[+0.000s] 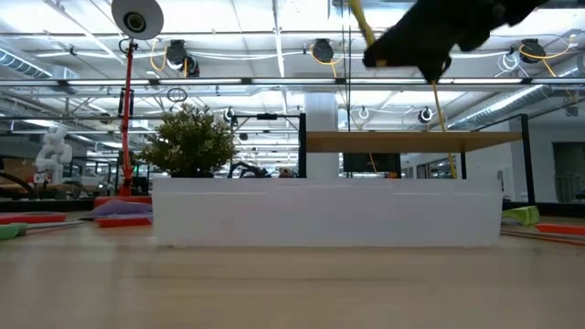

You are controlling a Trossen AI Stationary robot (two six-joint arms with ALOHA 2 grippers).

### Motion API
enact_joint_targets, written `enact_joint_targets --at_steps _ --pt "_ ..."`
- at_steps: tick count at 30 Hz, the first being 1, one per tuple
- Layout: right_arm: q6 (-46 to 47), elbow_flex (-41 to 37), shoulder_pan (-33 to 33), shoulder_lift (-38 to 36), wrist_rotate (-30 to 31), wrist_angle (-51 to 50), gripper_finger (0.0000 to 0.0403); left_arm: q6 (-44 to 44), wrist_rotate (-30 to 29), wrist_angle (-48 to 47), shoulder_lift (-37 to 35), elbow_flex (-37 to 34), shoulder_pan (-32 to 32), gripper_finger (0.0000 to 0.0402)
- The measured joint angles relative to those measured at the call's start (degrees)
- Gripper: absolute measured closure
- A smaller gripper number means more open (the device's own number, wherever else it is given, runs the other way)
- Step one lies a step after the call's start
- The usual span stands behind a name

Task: Pack school essentials
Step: Put the yellow pen into the pink supply box

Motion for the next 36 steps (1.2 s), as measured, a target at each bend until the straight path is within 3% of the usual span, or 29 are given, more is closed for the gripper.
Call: enact_joint_targets --at_steps 3,6,14,20,27,36 --pt "4.73 0.00 -2.40 0.70 -7.53 -3.99 0.0363 0.52 0.02 -0.39 1.12 0.00 0.28 0.0175" --pt "6.85 0.00 -3.22 1.40 -11.01 -7.26 0.0367 0.52 0.04 -0.91 2.37 0.00 1.14 0.0160" --pt "7.48 -0.02 -3.37 1.95 -13.23 -11.29 0.0367 0.08 3.54 -1.03 8.52 0.00 4.29 0.0111" --pt "4.36 -0.02 -3.10 1.95 -14.84 -11.94 0.0367 0.20 7.63 2.27 13.51 -0.04 7.16 0.0107" --pt "3.45 -0.02 -3.04 1.95 -17.38 -13.85 0.0367 4.32 9.09 10.26 18.28 -0.09 7.45 0.0137" --pt "3.24 -0.02 -3.04 1.95 -17.32 -13.71 0.0367 4.89 13.68 10.63 18.35 -0.09 8.15 0.0223"
